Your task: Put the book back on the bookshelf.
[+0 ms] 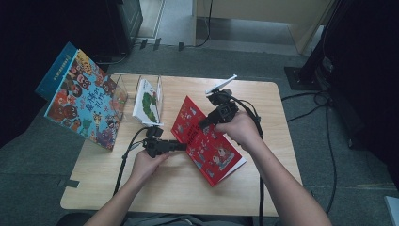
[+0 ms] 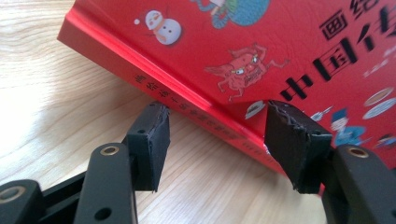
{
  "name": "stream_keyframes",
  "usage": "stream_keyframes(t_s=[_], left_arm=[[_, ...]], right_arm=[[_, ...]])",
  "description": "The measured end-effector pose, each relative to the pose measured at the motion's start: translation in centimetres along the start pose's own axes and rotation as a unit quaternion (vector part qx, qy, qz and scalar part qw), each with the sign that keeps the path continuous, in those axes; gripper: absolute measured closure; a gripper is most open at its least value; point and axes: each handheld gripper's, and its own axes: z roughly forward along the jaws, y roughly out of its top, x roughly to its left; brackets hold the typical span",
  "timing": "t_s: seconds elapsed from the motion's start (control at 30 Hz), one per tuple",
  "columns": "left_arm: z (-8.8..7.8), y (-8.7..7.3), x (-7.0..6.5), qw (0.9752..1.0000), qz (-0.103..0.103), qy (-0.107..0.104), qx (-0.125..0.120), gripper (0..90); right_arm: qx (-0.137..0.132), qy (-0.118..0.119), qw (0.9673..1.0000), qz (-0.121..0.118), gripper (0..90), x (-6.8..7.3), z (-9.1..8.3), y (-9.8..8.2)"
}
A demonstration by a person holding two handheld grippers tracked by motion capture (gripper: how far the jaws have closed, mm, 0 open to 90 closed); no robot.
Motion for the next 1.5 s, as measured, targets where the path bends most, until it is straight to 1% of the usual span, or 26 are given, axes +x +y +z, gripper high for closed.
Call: stream_keyframes(t_s=[0.13,0.27,0.33,0.4,0.47,0.5,0.53,0.6,0.67,0.8,0.83,0.87,0.9,0.93,0.97,1.03,1.07,1.1,1.13,1.17,1.2,1.23,1.37,1.4,1.47,1.5], left_arm=[[-0.2,0.5,0.0,0.9999,0.004,-0.009,-0.005,39.1],[-0.3,0.8,0.0,0.9999,0.010,-0.014,0.000,33.6],[-0.6,1.2,0.2,0.9995,0.007,-0.031,0.003,31.2],[-1.1,1.3,-0.1,0.9990,0.023,-0.037,-0.009,32.7],[-1.7,1.6,-0.2,0.9979,0.021,-0.057,-0.021,32.5],[-1.7,1.6,-0.2,0.9979,0.021,-0.057,-0.021,33.1],[-2.4,1.8,-0.4,0.9962,0.027,-0.076,-0.031,34.8],[-3.0,2.0,-0.9,0.9956,0.050,-0.073,-0.032,36.9],[-3.8,2.2,-1.5,0.9940,0.090,-0.052,-0.034,40.4],[-4.8,2.5,-2.1,0.9916,0.111,-0.053,-0.041,51.0],[-5.3,2.7,-2.2,0.9906,0.116,-0.061,-0.040,51.0],[-5.9,2.8,-2.4,0.9883,0.130,-0.066,-0.045,56.7],[-5.9,2.8,-2.4,0.9883,0.130,-0.066,-0.045,58.6],[-6.6,3.1,-2.6,0.9853,0.149,-0.068,-0.048,60.9],[-6.9,3.2,-2.7,0.9842,0.155,-0.069,-0.048,62.2],[-7.1,3.3,-2.8,0.9833,0.161,-0.070,-0.046,64.5],[-7.7,3.5,-2.9,0.9804,0.177,-0.075,-0.046,65.7],[-7.7,3.5,-2.9,0.9804,0.177,-0.075,-0.046,67.1],[-8.3,3.5,-3.2,0.9775,0.190,-0.079,-0.045,68.9],[-8.3,3.5,-3.2,0.9775,0.190,-0.079,-0.045,70.6],[-8.7,3.5,-3.7,0.9737,0.212,-0.075,-0.039,72.4],[-8.9,3.6,-3.9,0.9721,0.220,-0.074,-0.034,73.6],[-9.4,3.8,-4.4,0.9708,0.230,-0.062,-0.026,74.5],[-9.7,4.0,-4.6,0.9721,0.227,-0.052,-0.026,74.4],[-10.0,3.9,-5.1,0.9683,0.246,-0.035,-0.028,74.6],[-10.0,3.9,-5.1,0.9683,0.246,-0.035,-0.028,75.0]], right_arm=[[-0.019,0.009,0.9998,-0.004,88.4,-0.2,-0.5,-0.6],[-0.023,0.014,0.9995,-0.015,88.1,-0.2,-0.6,-0.8],[-0.029,0.020,0.9988,-0.033,87.2,0.5,-0.9,-1.0],[-0.035,0.026,0.9979,-0.047,86.4,1.0,-1.2,-1.2],[-0.050,0.037,0.9963,-0.060,86.5,1.1,-1.7,-1.4],[-0.055,0.043,0.9953,-0.067,86.9,1.0,-1.9,-1.5],[-0.067,0.053,0.9935,-0.075,87.2,0.8,-2.3,-1.7],[-0.087,0.070,0.9889,-0.098,87.7,0.4,-2.6,-2.3],[-0.103,0.080,0.9844,-0.118,88.1,0.0,-2.6,-2.9],[-0.138,0.116,0.9751,-0.129,88.6,-1.6,-2.8,-4.1],[-0.138,0.116,0.9751,-0.129,88.6,-1.6,-2.8,-4.1],[-0.147,0.132,0.9698,-0.143,88.5,-2.3,-2.9,-4.7],[-0.147,0.132,0.9698,-0.143,88.5,-2.3,-2.9,-4.7],[-0.148,0.132,0.9670,-0.159,88.5,-2.6,-2.9,-4.9],[-0.146,0.133,0.9669,-0.162,88.5,-2.6,-2.8,-5.0],[-0.150,0.135,0.9650,-0.168,88.4,-2.7,-2.8,-5.0],[-0.153,0.137,0.9626,-0.177,88.1,-2.7,-2.8,-5.0],[-0.154,0.138,0.9619,-0.179,87.8,-2.7,-2.8,-5.0],[-0.154,0.139,0.9612,-0.182,86.5,-2.8,-2.8,-5.0],[-0.156,0.132,0.9608,-0.188,84.2,-2.8,-2.7,-5.0],[-0.155,0.119,0.9610,-0.196,82.2,-2.8,-2.6,-4.9],[-0.152,0.113,0.9613,-0.200,80.3,-2.8,-2.5,-5.0],[-0.153,0.102,0.9605,-0.209,78.2,-3.0,-2.2,-4.9],[-0.152,0.097,0.9606,-0.212,76.8,-2.8,-2.1,-4.8],[-0.149,0.085,0.9621,-0.212,74.2,-2.5,-2.1,-4.5],[-0.149,0.085,0.9621,-0.212,74.2,-2.5,-2.1,-4.5]])
